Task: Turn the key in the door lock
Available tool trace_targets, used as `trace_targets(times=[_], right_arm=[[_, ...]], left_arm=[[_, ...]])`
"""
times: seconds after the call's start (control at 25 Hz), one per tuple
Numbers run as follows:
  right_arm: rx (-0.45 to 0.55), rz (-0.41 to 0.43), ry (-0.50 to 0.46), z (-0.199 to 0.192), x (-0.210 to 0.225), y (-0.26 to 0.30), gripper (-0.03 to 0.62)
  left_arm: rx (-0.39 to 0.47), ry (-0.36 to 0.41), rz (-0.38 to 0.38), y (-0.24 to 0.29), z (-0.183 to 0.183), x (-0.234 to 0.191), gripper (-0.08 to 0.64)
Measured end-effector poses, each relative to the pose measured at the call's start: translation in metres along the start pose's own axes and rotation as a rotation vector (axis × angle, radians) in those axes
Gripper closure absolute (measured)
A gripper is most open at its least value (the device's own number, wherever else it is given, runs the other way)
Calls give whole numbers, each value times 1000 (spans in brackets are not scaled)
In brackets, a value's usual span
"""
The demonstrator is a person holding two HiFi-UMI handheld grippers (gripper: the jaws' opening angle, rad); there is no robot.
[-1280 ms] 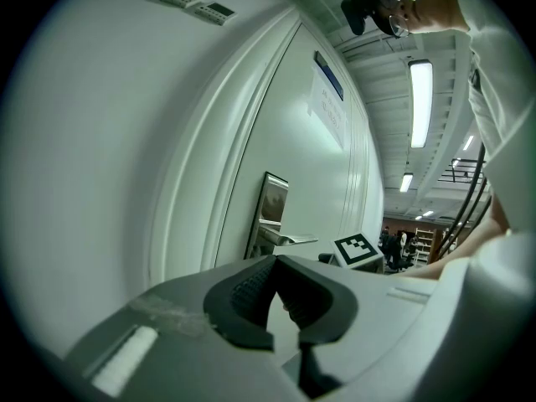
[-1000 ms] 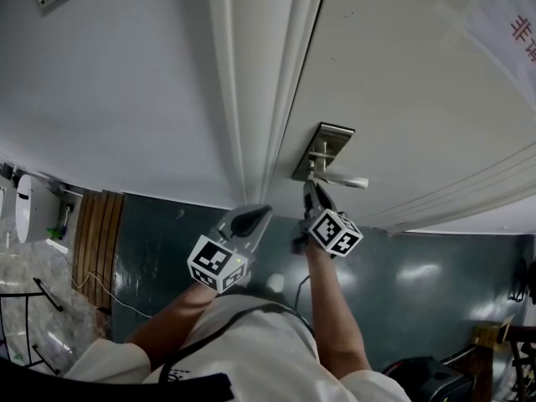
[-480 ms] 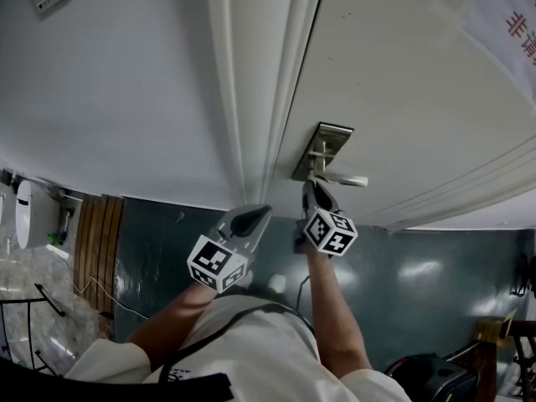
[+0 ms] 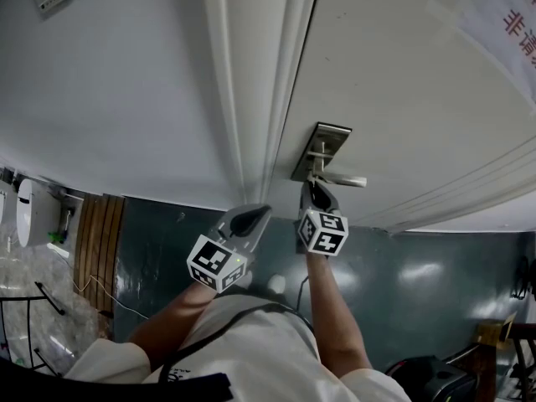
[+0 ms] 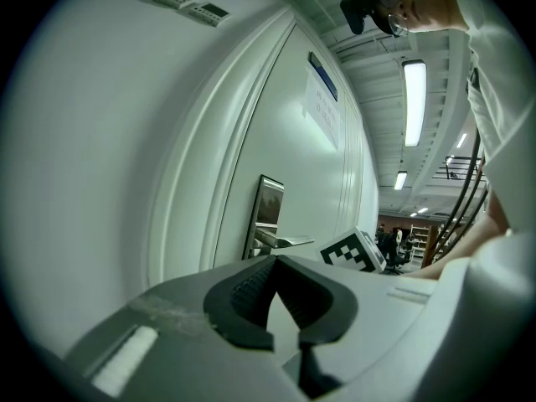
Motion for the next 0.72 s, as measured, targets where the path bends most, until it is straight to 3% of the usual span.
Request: trace_targets(times=[0.72], right_arm=[[-52,-40,-349,6,-7,1,525]], left_arm=[[-1,7,12,0,-4,9,555]])
Point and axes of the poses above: the fingertips, and each gripper's own axes: y forward along the fingers, x to its right, z out of its top, the point moved 6 cm from there along -y, backward along the fingers, and after that the axes turned 14 degrees about -y, right-handed, at the moved point
